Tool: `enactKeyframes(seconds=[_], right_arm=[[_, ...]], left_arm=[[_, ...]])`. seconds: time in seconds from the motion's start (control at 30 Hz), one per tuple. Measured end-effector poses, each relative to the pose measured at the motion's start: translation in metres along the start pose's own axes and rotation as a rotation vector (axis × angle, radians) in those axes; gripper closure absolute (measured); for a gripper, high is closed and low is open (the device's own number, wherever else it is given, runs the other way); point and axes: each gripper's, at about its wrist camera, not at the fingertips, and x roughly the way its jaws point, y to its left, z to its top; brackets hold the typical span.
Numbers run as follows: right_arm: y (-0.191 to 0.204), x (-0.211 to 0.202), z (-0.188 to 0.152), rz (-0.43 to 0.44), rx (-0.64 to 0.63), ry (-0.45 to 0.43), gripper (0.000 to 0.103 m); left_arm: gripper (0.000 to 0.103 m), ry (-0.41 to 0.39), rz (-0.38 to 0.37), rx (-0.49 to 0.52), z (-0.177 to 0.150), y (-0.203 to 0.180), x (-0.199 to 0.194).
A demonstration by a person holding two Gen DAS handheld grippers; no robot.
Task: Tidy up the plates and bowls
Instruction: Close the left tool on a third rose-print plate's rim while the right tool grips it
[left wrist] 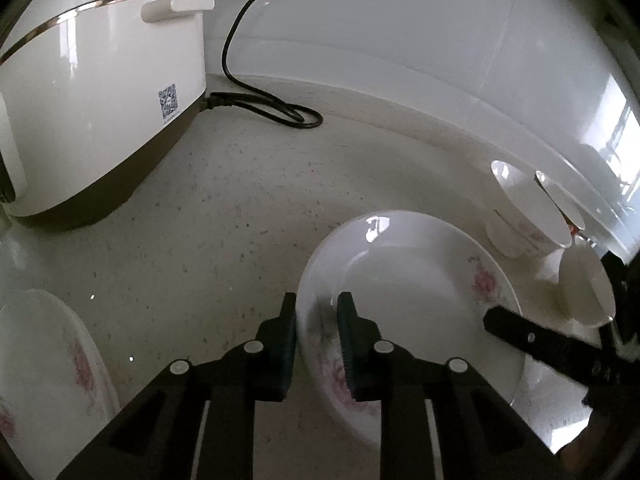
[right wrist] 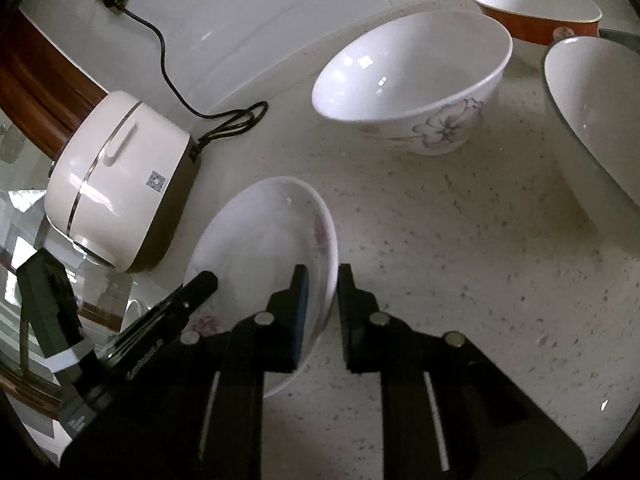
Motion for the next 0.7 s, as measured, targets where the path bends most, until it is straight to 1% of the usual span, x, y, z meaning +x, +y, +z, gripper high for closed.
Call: enactKeyframes(seconds=[0.03,0.07,0.13,0.2,0.23,0.27,0.3,0.33,0.4,0.43,0.47,0.5,0.57,0.63,0.7], right_arm=[[0.001,-0.001,0.0,-0.005,-0.007,-0.001,0.085],[0.001,-0.001,0.0,-0.007,-0.009,-0.003,0.085],[0.0,-0.002,-0.001,-0.004,-0.01,-0.003,0.085],[-0.001,-0.003,-0.001,-0.005,-0.014,-0.007,0.085],[0.0,-0.002,-0.001,-0.007,-0.018,-0.009,0.085],[0.001,-0.001,0.0,-0.009,-0.023,-0.01,0.084],[0.001,-0.003,-0.001,-0.01,-0.027,-0.012,0.083],[0.002,-0.003,-0.001,-0.011,-0.029,-0.014,0.083],[0.002,-0.002,-0.001,-0.011,-0.034,-0.015,0.083],[0.003,-0.002,-0.001,-0.012,-0.036,-0.014,0.083],[0.003,-0.003,-0.001,-0.015,-0.043,-0.011,0.084],[0.004,-0.003,-0.002,-0.02,-0.049,-0.007,0.086],[0.004,-0.005,-0.002,-0.028,-0.043,-0.013,0.086],[-0.002,-0.007,-0.002,-0.008,-0.008,-0.01,0.087],[-0.005,-0.008,-0.002,0.018,0.02,-0.002,0.087]], left_arm=[[0.08,-0.003,0.005,-0.007,0.002,-0.001,0.002],[0.072,-0.003,0.011,-0.009,0.004,-0.002,0.006],[0.062,0.004,0.022,-0.006,0.007,-0.004,0.011],[0.062,0.003,0.025,-0.002,0.009,-0.005,0.014],[0.059,0.001,0.027,-0.002,0.01,-0.006,0.016],[0.051,-0.007,0.036,-0.002,0.011,-0.005,0.018],[0.046,-0.014,0.052,-0.003,0.011,-0.004,0.019],[0.044,-0.012,0.063,-0.014,0.011,-0.003,0.019],[0.046,-0.009,0.074,0.0,0.01,-0.005,0.019],[0.065,-0.01,0.054,0.005,0.009,-0.007,0.017],[0.07,-0.008,0.03,0.015,0.007,-0.01,0.014],[0.071,-0.003,0.039,0.022,0.007,-0.013,0.013],[0.074,-0.005,0.014,0.012,0.005,-0.011,0.012],[0.076,-0.004,0.001,-0.004,0.004,-0.009,0.011],[0.078,-0.017,0.017,-0.011,0.003,-0.01,0.007]])
